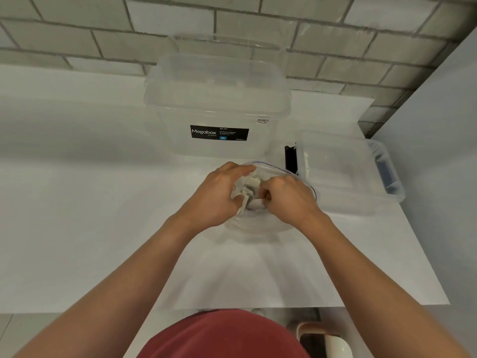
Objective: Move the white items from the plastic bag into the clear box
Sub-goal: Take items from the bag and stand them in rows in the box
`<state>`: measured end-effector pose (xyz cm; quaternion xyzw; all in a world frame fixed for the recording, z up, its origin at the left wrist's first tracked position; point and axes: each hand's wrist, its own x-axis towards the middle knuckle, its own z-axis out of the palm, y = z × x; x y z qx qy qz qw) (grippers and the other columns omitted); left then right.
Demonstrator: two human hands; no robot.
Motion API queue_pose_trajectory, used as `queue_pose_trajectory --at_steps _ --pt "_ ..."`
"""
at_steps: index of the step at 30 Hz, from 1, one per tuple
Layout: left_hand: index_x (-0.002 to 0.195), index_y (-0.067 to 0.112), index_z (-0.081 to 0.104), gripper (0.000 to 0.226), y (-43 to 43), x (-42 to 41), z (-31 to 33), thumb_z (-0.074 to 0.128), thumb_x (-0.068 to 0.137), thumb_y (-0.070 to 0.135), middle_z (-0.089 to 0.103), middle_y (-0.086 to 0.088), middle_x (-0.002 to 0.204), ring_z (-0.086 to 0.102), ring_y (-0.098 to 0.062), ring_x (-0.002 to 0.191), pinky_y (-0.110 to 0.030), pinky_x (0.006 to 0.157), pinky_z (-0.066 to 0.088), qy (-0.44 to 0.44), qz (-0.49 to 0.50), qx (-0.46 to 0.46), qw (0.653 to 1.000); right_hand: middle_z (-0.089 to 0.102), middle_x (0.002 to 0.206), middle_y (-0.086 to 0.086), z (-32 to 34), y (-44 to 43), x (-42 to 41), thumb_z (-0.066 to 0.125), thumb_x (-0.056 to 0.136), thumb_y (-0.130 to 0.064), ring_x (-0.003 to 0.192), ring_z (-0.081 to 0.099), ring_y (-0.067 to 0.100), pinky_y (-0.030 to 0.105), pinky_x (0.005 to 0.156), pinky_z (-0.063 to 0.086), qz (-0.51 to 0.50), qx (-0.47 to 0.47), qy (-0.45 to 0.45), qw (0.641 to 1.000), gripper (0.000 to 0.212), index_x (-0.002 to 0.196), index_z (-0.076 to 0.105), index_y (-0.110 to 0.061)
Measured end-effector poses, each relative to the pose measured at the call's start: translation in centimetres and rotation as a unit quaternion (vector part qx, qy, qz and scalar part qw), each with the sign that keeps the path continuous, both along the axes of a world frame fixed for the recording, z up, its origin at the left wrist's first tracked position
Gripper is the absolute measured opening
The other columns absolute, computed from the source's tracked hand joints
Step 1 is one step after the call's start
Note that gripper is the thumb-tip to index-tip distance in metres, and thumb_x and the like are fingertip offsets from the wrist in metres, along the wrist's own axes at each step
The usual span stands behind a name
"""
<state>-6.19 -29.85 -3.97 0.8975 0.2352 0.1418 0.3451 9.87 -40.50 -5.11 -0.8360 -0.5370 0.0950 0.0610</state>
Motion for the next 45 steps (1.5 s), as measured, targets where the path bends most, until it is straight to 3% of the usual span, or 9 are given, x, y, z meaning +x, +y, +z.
queue_pose_trajectory --at_steps 2,7,13,19,26,32,38,41,45 --pt "0.142 0.029 0.049 0.063 0.2 0.1 0.2 0.067 0.085 0.008 0.054 0.011 0.127 0.048 0.012 0.087 0.003 0.075 0.031 0.001 0.002 -0.006 1.0 0.071 0.095 -0.008 1.2 -0.3 -0.1 0.061 0.088 -0.015 0.094 0.063 0.021 0.033 0.069 0.053 0.007 0.006 0.002 1.0 0.021 0.094 0.072 -0.032" --pt "0.128 0.036 0.061 0.053 0.6 -0.2 0.7 0.078 0.08 0.024 0.054 0.015 0.117 0.052 0.004 0.088 -0.001 0.073 0.035 -0.003 0.004 -0.029 1.0 0.069 0.09 -0.014 4.6 -1.0 0.2 0.065 0.091 -0.024 0.092 0.062 0.018 0.039 0.078 0.055 0.017 0.023 0.05 0.998 0.01 0.095 0.067 -0.033" --pt "0.11 0.038 0.07 0.046 0.6 -0.4 0.7 0.085 0.068 0.05 0.051 0.014 0.123 0.05 0.007 0.096 -0.004 0.079 0.034 0.02 -0.001 -0.053 0.998 0.067 0.079 -0.022 8.6 -1.6 0.4 0.073 0.089 -0.028 0.082 0.063 0.003 0.032 0.082 0.053 0.039 0.091 0.107 0.989 0.007 0.095 0.074 -0.034" --pt "0.084 0.043 0.071 0.006 0.2 0.2 0.8 0.076 0.082 0.044 0.055 0.006 0.124 0.051 -0.006 0.107 -0.011 0.08 0.034 0.015 -0.013 -0.035 0.999 0.071 0.083 -0.02 9.0 -1.6 0.4 0.076 0.087 -0.035 0.085 0.065 0.001 0.034 0.084 0.055 0.045 0.093 0.121 0.987 0.011 0.098 0.074 -0.036" --pt "0.112 0.043 0.067 0.037 0.2 0.3 0.7 0.081 0.078 0.037 0.056 0.021 0.11 0.057 -0.004 0.095 -0.004 0.075 0.037 -0.026 0.006 -0.051 0.998 0.071 0.078 -0.021 10.6 -3.6 3.8 0.077 0.087 -0.038 0.081 0.064 -0.001 0.023 0.076 0.05 -0.026 0.15 0.092 0.984 0.003 0.09 0.077 -0.036" --pt "0.12 0.044 0.062 0.042 0.4 0.1 0.4 0.075 0.085 0.027 0.06 0.022 0.11 0.056 -0.003 0.083 -0.008 0.069 0.038 -0.048 0.037 -0.026 0.998 0.069 0.077 -0.02 10.3 -4.4 10.6 0.076 0.086 -0.043 0.072 0.064 0.004 0.03 0.072 0.053 -0.163 0.252 0.016 0.954 0.01 0.089 0.076 -0.033" --pt "0.125 0.042 0.061 0.046 0.5 -0.3 0.4 0.074 0.085 0.024 0.061 0.025 0.11 0.055 -0.002 0.081 -0.008 0.067 0.038 -0.034 0.061 -0.016 0.997 0.068 0.078 -0.018 6.1 -3.0 14.3 0.077 0.084 -0.037 0.091 0.064 0.012 0.033 0.079 0.055 -0.156 0.111 0.032 0.981 0.001 0.085 0.077 -0.037" --pt "0.125 0.041 0.061 0.046 0.4 -0.3 0.6 0.075 0.085 0.024 0.06 0.026 0.105 0.055 -0.003 0.077 -0.01 0.067 0.039 -0.033 0.07 -0.011 0.997 0.073 0.076 -0.018 3.9 -1.8 15.0 0.084 0.074 -0.032 0.085 0.069 0.009 0.034 0.082 0.058 -0.119 -0.008 0.111 0.987 0.016 0.067 0.074 -0.043" --pt "0.125 0.041 0.061 0.047 0.4 -0.2 0.7 0.075 0.085 0.021 0.059 0.027 0.101 0.054 -0.003 0.074 -0.008 0.067 0.038 -0.029 0.083 -0.012 0.996 0.072 0.072 -0.017 1.3 0.0 14.8 0.087 0.066 -0.029 0.082 0.068 0.008 0.034 0.083 0.059 -0.085 -0.1 0.138 0.982 0.016 0.065 0.075 -0.039"
